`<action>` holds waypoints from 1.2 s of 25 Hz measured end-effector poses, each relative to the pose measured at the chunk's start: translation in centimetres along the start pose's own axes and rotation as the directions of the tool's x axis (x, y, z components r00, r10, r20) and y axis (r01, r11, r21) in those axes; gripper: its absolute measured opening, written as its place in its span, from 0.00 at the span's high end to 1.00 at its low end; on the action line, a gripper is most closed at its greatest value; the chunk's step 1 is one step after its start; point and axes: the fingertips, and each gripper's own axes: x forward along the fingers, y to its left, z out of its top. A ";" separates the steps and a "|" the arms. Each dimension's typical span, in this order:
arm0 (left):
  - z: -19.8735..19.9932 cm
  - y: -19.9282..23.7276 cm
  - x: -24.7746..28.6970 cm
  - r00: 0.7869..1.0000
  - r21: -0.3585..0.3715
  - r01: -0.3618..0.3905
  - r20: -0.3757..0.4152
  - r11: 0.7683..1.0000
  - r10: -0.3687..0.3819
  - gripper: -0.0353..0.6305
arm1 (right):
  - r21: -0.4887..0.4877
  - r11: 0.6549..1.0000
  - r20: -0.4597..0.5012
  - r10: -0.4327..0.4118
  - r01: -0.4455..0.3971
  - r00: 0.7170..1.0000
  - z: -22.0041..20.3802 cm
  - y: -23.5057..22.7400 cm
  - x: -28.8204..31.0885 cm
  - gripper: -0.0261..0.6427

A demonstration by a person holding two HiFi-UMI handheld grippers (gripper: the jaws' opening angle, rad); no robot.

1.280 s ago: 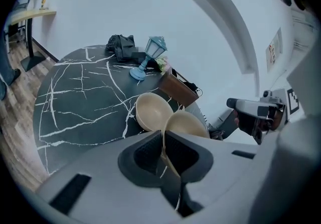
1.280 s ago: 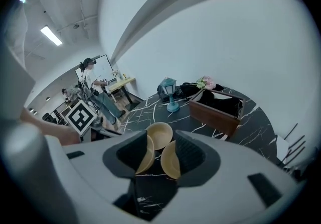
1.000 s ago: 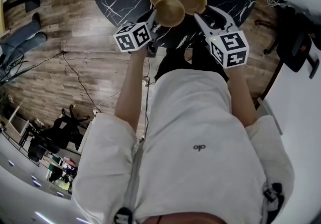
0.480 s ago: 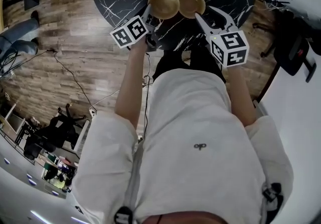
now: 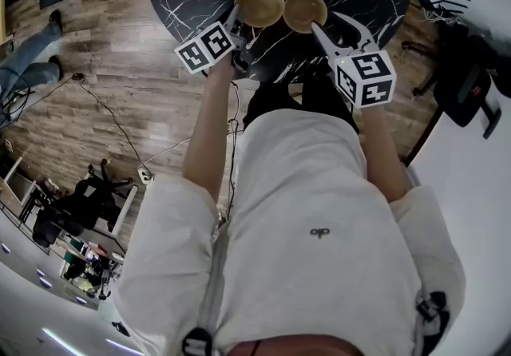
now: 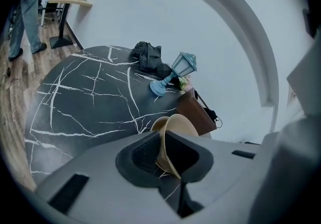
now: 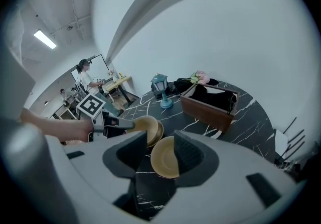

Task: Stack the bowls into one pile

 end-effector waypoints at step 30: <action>-0.4 1.5 -0.4 0.992 -0.005 -0.100 0.080 0.995 0.100 0.84 | -0.029 0.998 -0.052 0.059 -0.060 0.997 -1.3 -2.4 0.7 0.71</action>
